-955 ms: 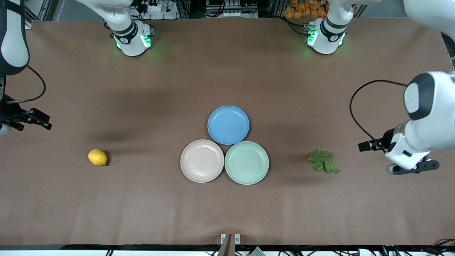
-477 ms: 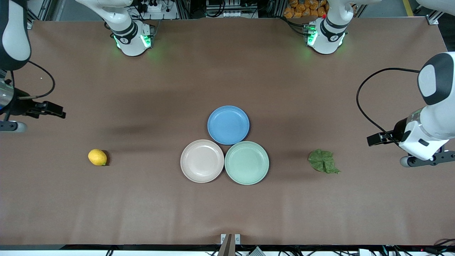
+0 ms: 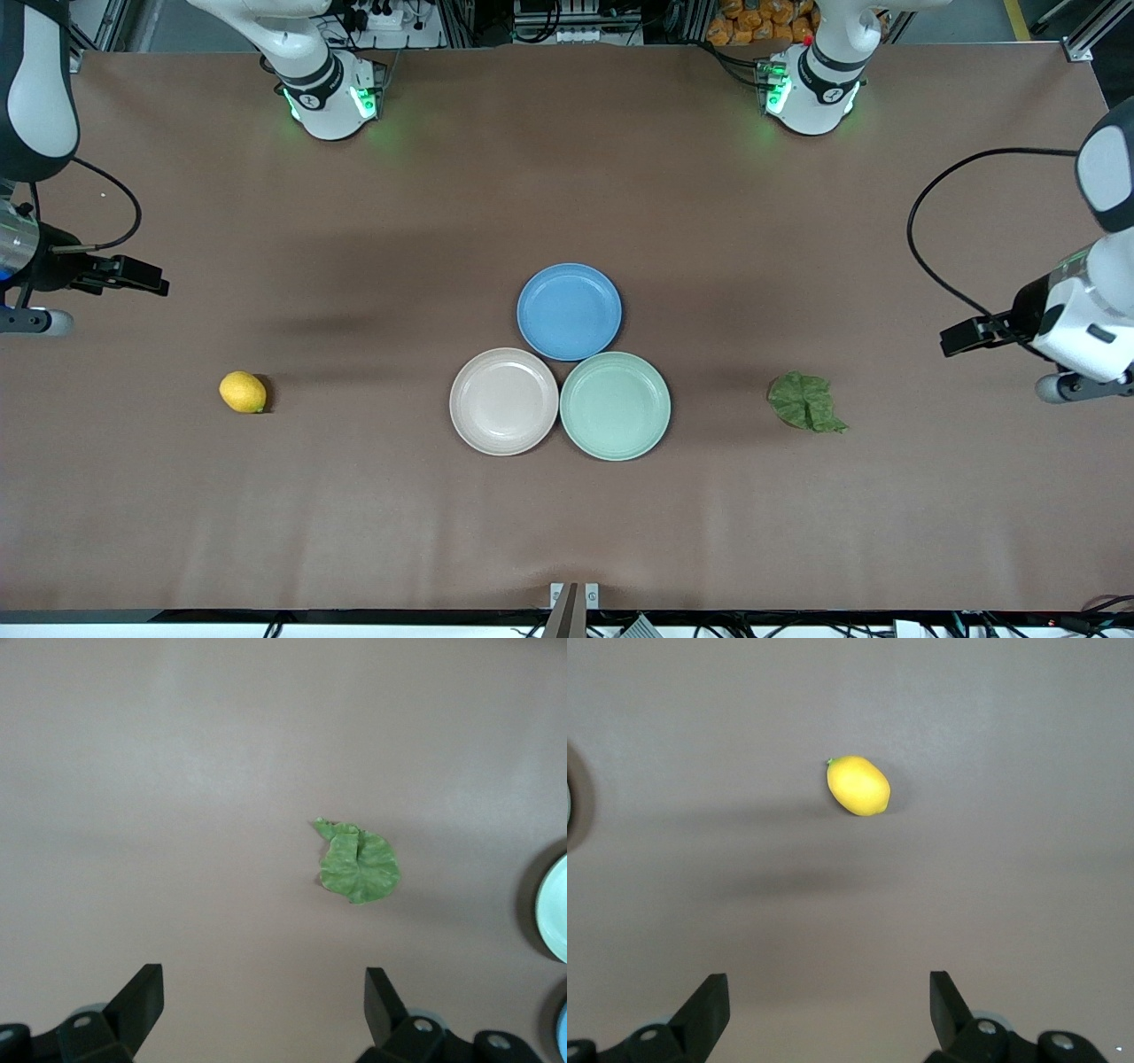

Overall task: Pick lemon and lettuce from plates
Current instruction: 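Set the lettuce on the table while the right gripper withdraws upward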

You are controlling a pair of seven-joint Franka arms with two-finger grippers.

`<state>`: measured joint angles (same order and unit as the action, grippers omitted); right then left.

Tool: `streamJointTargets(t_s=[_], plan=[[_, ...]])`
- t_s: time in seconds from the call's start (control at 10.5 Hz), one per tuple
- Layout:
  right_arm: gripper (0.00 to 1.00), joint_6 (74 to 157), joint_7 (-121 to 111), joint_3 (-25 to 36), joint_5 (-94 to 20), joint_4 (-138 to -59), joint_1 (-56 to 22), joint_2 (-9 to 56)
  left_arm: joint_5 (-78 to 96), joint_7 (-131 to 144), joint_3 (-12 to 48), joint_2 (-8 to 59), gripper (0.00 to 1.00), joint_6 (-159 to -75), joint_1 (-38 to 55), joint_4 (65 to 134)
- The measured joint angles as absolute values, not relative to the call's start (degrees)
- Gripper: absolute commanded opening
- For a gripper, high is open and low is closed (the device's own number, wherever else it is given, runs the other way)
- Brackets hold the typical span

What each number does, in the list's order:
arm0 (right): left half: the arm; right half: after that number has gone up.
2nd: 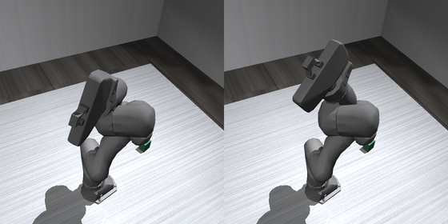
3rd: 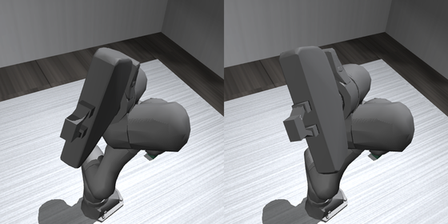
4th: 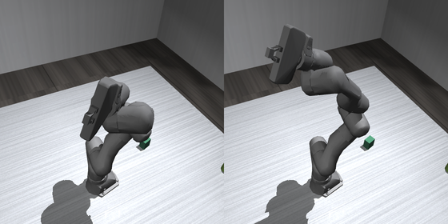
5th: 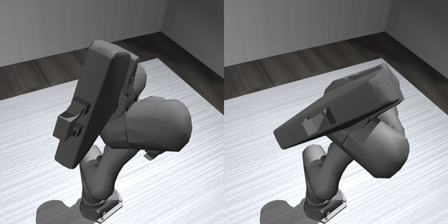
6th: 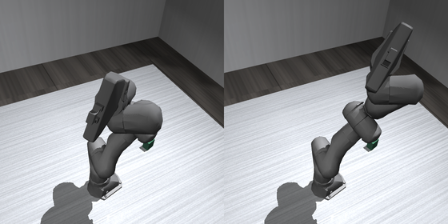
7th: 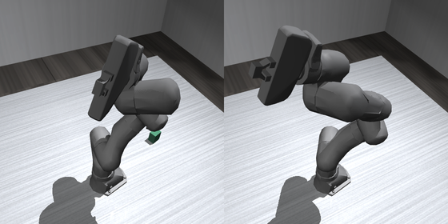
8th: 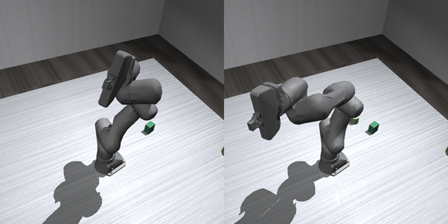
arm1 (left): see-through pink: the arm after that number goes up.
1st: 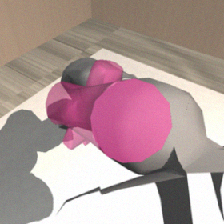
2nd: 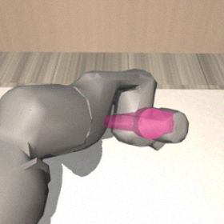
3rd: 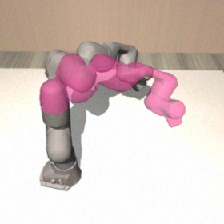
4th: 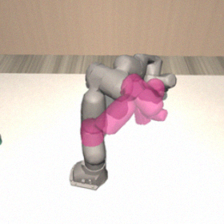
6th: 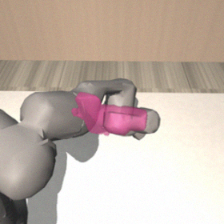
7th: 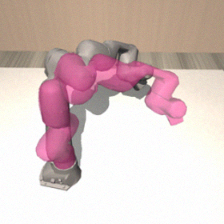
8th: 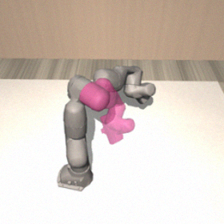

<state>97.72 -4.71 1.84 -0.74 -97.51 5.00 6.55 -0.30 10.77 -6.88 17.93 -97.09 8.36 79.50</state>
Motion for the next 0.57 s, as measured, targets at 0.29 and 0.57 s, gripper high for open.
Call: streamJointTargets(t_s=[0.29, 0.57], plan=[[1.00, 97.7, -4.7, 1.6, -0.7, -95.4, 4.9, 5.5, -0.4, 10.8, -4.6, 14.6, 1.00, -96.2, 4.2, 79.5], [1.00, 97.7, -4.8, 1.1, -0.7, -93.2, 4.7, 3.2, -0.4, 10.8, -3.8, 13.1, 1.00, -95.4, 3.5, 79.6]])
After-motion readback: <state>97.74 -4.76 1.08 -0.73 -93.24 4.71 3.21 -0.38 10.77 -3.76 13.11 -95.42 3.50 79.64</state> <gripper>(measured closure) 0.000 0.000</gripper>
